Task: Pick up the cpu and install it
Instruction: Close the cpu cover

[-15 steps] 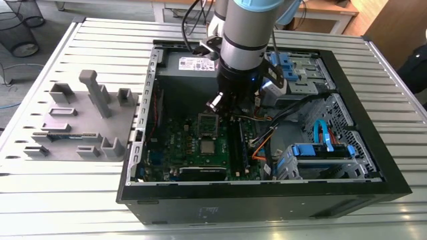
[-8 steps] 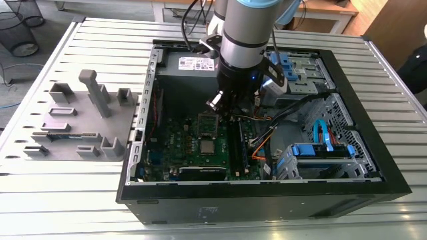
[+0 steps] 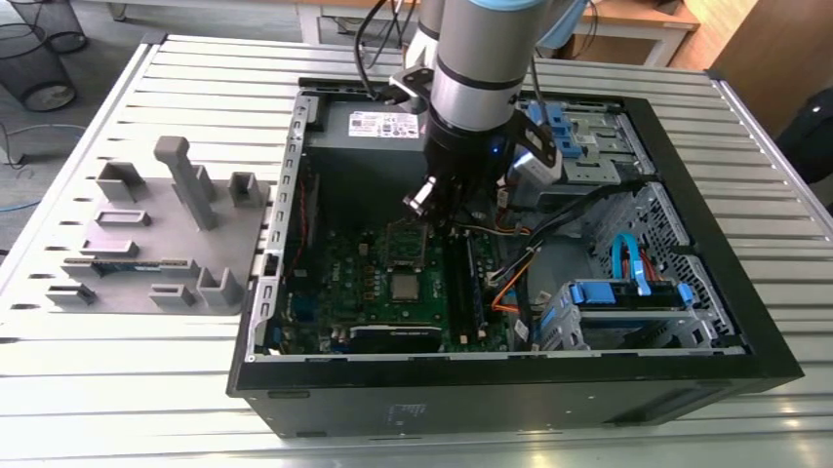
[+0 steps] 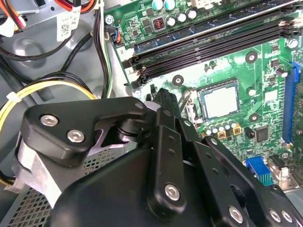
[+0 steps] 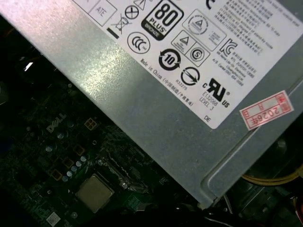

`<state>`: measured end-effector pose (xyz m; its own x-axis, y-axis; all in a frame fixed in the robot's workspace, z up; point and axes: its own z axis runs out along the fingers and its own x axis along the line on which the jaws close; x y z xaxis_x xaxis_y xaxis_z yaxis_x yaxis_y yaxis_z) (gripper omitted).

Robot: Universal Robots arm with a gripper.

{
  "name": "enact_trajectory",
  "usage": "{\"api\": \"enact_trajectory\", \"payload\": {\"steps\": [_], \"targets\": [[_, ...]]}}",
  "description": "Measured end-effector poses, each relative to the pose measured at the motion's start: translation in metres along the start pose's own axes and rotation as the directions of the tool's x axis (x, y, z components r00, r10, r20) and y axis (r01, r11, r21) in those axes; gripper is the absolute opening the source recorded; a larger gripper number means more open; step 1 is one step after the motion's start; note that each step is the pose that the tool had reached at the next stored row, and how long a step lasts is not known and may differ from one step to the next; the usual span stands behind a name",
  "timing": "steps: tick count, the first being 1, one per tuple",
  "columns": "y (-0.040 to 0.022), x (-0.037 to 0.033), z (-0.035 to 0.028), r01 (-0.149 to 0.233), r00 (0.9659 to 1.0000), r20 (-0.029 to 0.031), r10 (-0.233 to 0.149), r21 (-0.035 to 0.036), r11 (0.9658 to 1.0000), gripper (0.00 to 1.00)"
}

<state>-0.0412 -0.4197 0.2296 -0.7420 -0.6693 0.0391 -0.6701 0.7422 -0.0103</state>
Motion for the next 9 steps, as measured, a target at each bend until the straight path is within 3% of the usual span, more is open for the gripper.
{"api": "enact_trajectory", "payload": {"steps": [5, 9], "targets": [[0.0010, -0.0008, -0.0004, 0.005, 1.0000, -0.0083, -0.005, 0.0093, 0.9999, 0.11], [0.0019, -0.0017, -0.0010, 0.011, 0.9999, -0.0112, -0.011, 0.0129, 0.9999, 0.11]]}}
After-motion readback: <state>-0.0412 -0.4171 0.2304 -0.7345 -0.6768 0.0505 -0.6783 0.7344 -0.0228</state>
